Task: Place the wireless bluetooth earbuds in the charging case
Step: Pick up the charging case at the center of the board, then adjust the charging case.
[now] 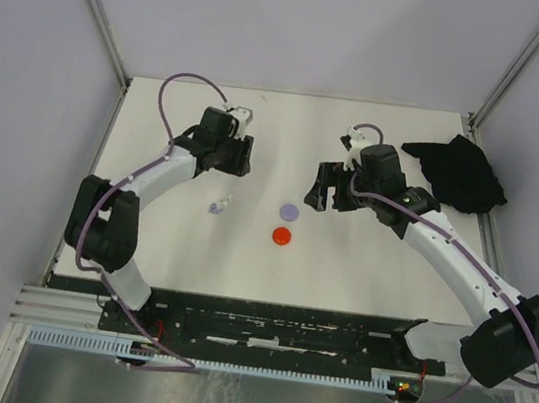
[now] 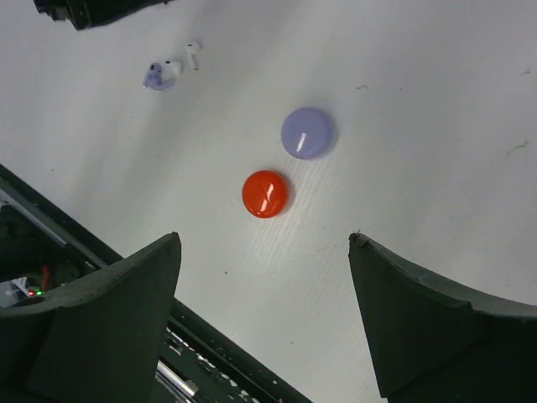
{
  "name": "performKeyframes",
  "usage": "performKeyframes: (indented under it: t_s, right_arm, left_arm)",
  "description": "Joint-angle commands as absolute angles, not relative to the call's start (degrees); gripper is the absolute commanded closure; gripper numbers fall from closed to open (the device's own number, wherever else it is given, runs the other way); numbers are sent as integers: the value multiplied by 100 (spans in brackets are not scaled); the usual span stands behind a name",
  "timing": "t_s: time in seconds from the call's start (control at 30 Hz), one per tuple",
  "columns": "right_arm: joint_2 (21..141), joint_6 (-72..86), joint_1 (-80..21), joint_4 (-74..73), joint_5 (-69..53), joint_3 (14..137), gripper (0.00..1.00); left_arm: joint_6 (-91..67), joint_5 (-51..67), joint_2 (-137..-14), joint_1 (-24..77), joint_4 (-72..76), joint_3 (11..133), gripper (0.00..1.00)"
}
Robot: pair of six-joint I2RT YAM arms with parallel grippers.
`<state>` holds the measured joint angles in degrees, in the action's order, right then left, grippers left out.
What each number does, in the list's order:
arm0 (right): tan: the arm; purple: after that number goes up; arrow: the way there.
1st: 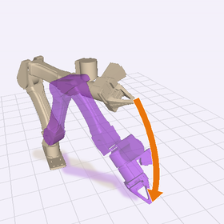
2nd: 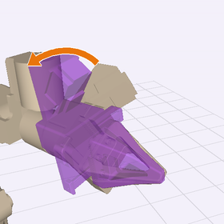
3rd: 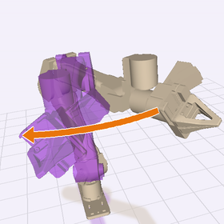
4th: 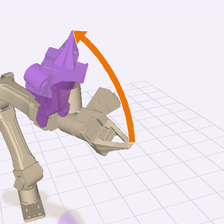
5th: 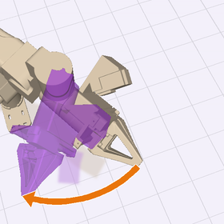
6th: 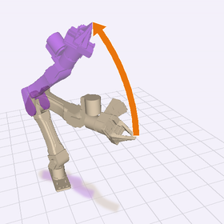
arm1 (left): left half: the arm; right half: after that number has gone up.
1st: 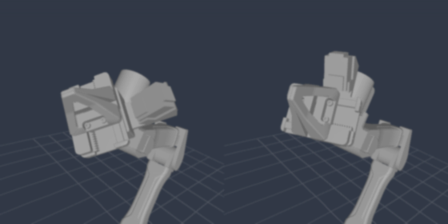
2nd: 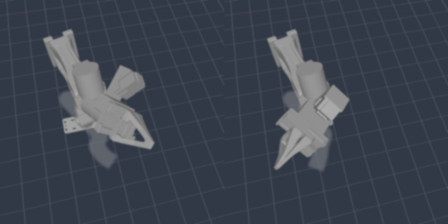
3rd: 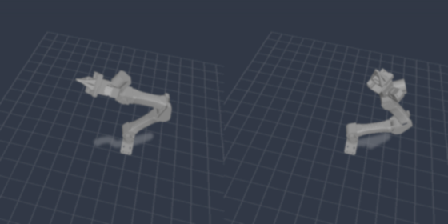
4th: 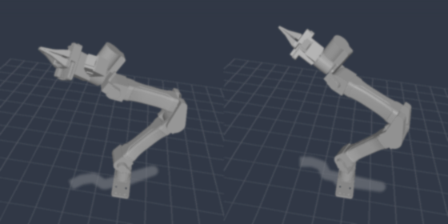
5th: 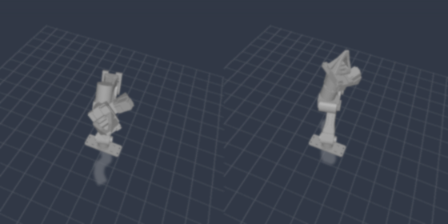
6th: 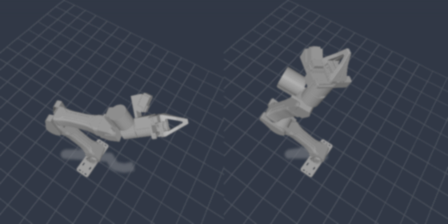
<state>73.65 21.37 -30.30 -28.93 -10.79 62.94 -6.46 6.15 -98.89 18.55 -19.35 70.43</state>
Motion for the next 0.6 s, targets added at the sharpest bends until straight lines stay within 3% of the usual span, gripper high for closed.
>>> performKeyframes:
  t_s: [0.0, 0.57]
  right_arm:
    - [7467, 2890, -3017, -2250, -1838, 6650, 12]
    - [7278, 4116, -3104, 288, -2725, 6093, 23]
  left_arm:
    - [298, 695, -8894, 2424, -1207, 6714, 44]
    - [2361, 1315, -6507, 3887, 346, 5340, 44]
